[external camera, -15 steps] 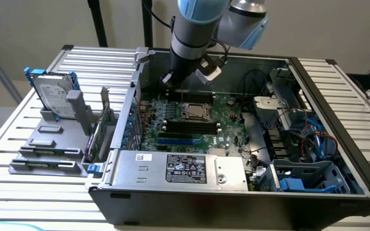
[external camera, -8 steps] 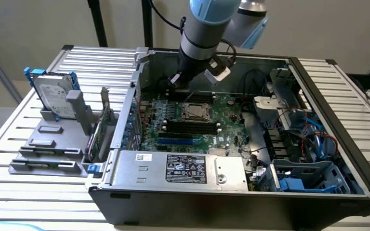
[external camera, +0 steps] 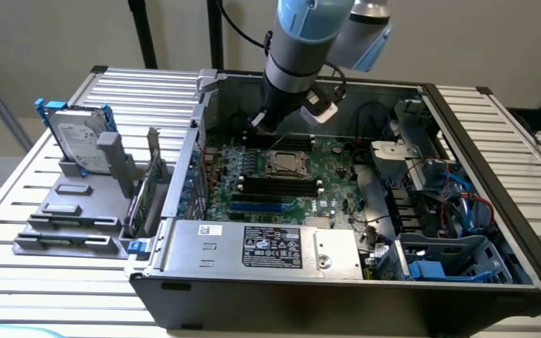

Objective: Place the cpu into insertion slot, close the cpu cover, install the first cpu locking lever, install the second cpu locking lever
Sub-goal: 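Install the first cpu locking lever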

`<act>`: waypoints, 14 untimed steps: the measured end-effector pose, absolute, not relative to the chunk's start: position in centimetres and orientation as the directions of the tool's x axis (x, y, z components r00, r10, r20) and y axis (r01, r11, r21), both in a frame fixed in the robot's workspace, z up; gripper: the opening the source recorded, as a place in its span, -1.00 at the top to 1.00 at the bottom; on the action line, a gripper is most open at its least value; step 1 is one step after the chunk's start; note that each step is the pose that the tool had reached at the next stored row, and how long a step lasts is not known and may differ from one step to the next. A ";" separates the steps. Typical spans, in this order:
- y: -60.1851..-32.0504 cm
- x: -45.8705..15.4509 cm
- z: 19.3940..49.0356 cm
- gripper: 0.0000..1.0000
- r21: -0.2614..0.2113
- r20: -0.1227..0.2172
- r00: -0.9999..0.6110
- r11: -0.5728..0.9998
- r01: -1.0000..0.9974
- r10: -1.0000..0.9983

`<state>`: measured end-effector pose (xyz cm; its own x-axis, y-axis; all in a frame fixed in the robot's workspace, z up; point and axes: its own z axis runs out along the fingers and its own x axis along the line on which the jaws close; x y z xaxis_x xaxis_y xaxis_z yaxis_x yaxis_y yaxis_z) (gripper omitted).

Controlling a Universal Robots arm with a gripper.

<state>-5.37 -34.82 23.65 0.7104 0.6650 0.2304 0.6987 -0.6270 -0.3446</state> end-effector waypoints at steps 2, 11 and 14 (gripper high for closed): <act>-34.8 -5.4 23.3 0.79 -0.341 0.234 0.709 -0.627 0.700 0.665; -34.8 -5.5 22.1 0.79 -0.340 0.233 0.709 -0.628 0.701 0.666; -34.8 -5.5 21.6 0.79 -0.339 0.232 0.709 -0.628 0.701 0.666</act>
<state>-5.54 -34.82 21.61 0.7090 0.6660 0.2319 0.7006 -0.6279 -0.3389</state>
